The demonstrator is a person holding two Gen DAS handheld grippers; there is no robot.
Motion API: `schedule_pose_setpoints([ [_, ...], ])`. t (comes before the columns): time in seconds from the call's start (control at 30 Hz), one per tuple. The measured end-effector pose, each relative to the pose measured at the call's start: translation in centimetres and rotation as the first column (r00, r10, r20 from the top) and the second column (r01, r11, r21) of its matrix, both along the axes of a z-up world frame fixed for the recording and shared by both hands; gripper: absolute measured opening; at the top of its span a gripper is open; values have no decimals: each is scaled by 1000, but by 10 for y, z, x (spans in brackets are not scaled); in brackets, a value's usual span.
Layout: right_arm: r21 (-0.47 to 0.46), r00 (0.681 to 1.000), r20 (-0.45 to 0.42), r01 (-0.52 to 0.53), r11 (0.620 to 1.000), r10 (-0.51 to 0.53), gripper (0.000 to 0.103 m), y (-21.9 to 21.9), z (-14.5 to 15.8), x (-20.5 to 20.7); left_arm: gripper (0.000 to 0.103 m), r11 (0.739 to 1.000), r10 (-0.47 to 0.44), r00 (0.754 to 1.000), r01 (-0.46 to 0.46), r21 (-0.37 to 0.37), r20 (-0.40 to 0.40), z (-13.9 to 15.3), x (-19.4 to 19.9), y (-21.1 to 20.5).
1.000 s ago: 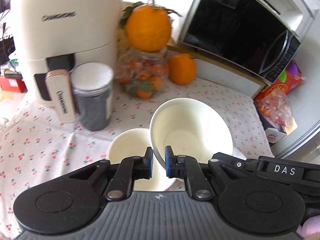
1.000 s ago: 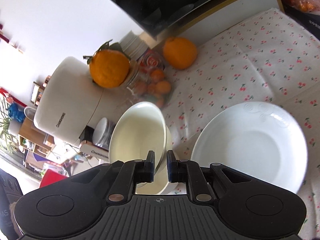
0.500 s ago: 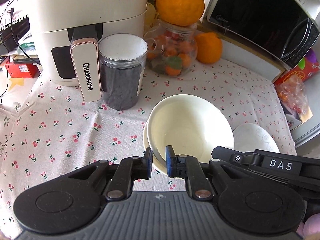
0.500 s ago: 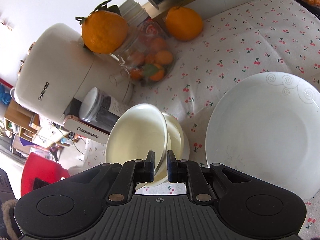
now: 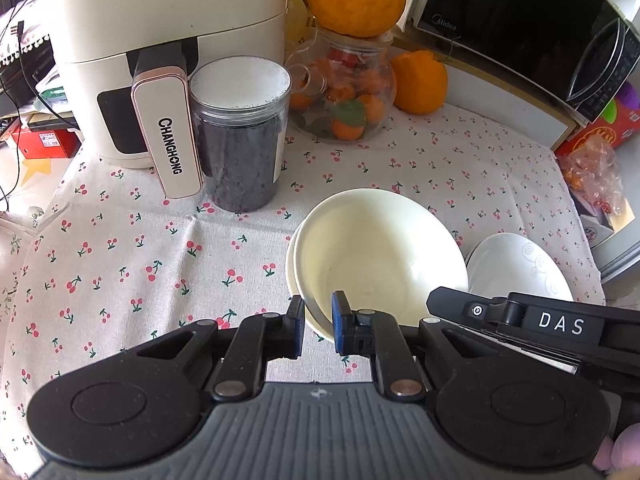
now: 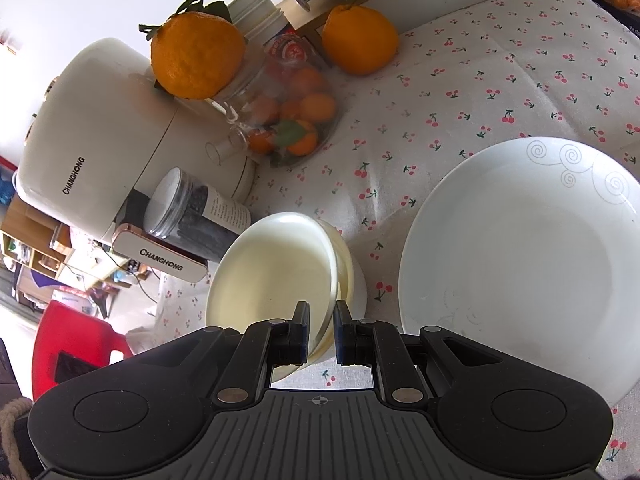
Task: Organize plates and bowls
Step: 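Lower the small bowl into the cream bowl and open both tools, then grasp the nested bowls' rim with the right tool while the left tool holds the base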
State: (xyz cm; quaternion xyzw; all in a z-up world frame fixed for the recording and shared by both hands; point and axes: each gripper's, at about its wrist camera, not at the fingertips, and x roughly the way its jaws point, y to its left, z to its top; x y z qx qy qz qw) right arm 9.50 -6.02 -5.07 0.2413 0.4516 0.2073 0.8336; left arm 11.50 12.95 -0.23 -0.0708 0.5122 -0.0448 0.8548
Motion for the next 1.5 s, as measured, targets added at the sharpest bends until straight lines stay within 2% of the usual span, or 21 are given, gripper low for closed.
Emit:
schedule_pose_setpoints([
  [0.6, -72, 999, 38, -24, 997, 26, 13, 9, 2, -2, 14, 999, -20, 1000, 20, 48, -4, -5, 1, -2],
  [0.77, -108, 997, 60, -35, 994, 41, 16, 11, 3, -2, 15, 996, -42, 999, 42, 82, -2, -8, 1, -5],
  [1.03, -163, 991, 103, -71, 984, 89, 17, 12, 4, -4, 24, 990, -100, 995, 97, 106, 22, -12, -1, -10],
  [1.07, -164, 990, 108, -76, 984, 94, 17, 11, 5, -4, 26, 988, -114, 993, 110, 108, 28, -11, -2, -10],
  [1.17, -166, 984, 134, -94, 982, 116, 27, 6, 8, -6, 45, 980, -170, 984, 163, 117, 57, -12, -5, -12],
  [1.23, -183, 977, 164, -105, 977, 136, 40, 3, 11, -7, 64, 969, -220, 971, 207, 137, 91, -12, -9, -14],
  [1.27, -196, 972, 182, -110, 975, 146, 44, 2, 13, -9, 68, 961, -248, 962, 230, 151, 115, -11, -12, -15],
  [1.33, -221, 960, 223, -120, 968, 170, 63, -2, 16, -11, 79, 944, -306, 938, 279, 175, 160, -11, -17, -15],
  [1.37, -229, 953, 241, -127, 965, 183, 66, -4, 18, -12, 82, 935, -334, 925, 302, 184, 181, -12, -20, -15],
  [1.43, -244, 939, 271, -144, 959, 210, 71, -8, 20, -14, 98, 918, -382, 897, 340, 204, 221, -13, -27, -14],
  [1.5, -264, 928, 290, -159, 951, 235, 73, -11, 20, -15, 100, 901, -421, 872, 371, 225, 249, -16, -32, -13],
])
